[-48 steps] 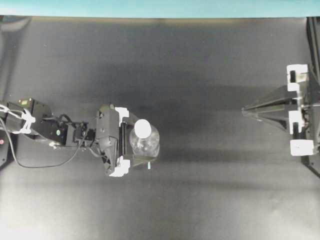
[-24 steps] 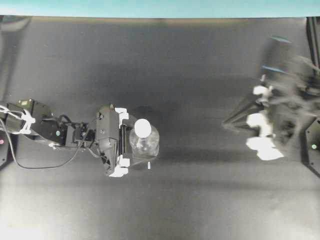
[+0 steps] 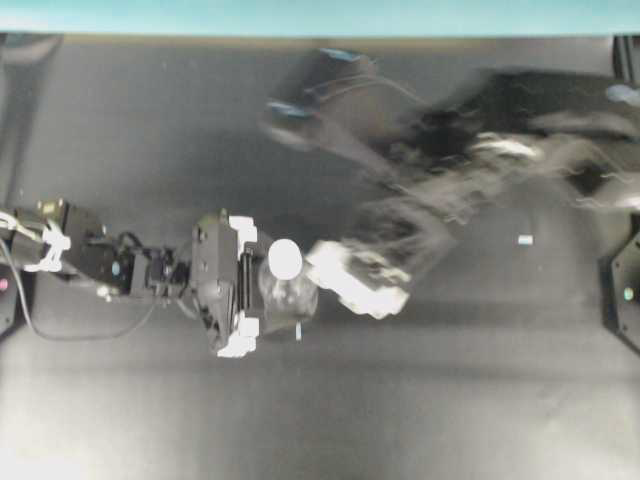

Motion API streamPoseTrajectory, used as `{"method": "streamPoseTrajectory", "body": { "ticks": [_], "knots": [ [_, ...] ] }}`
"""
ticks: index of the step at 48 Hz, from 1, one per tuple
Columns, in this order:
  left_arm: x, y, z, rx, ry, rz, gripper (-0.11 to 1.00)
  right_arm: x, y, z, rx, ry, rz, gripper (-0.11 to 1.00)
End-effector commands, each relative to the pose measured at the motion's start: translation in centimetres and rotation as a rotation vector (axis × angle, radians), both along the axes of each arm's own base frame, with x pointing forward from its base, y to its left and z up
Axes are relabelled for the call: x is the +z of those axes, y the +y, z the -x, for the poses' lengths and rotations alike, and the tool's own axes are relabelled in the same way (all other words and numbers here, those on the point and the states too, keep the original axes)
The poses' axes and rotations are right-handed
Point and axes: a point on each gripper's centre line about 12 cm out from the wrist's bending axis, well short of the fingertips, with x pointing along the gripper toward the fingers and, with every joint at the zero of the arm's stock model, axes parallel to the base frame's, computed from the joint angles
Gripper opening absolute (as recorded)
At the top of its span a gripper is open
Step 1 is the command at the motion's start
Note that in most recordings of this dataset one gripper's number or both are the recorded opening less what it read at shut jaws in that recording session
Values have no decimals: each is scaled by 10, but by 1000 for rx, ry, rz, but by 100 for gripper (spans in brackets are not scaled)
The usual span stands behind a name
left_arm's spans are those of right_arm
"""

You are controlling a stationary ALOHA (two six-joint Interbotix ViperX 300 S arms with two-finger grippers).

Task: Open the bottle cap by holding the bottle with the left arm and twisting the cap with the right arm.
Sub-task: 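Swing the right gripper across toward the bottle's white cap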

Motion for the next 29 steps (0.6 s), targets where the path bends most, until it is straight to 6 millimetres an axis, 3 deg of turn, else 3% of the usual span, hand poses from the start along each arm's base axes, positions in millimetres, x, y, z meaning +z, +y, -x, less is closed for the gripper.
{"method": "streamPoseTrajectory", "body": {
  "ticks": [1, 12, 29],
  "knots": [
    [2, -2, -1, -6, -8, 2, 82, 11, -12, -17, -88, -6, -30, 82],
    [2, -2, -1, -6, -7, 3, 82, -7, -15, -44, -153, 81, -52, 82],
    [1, -2, -1, -6, -6, 3, 82, -37, -15, -61, -159, 156, -49, 81]
  ]
}}
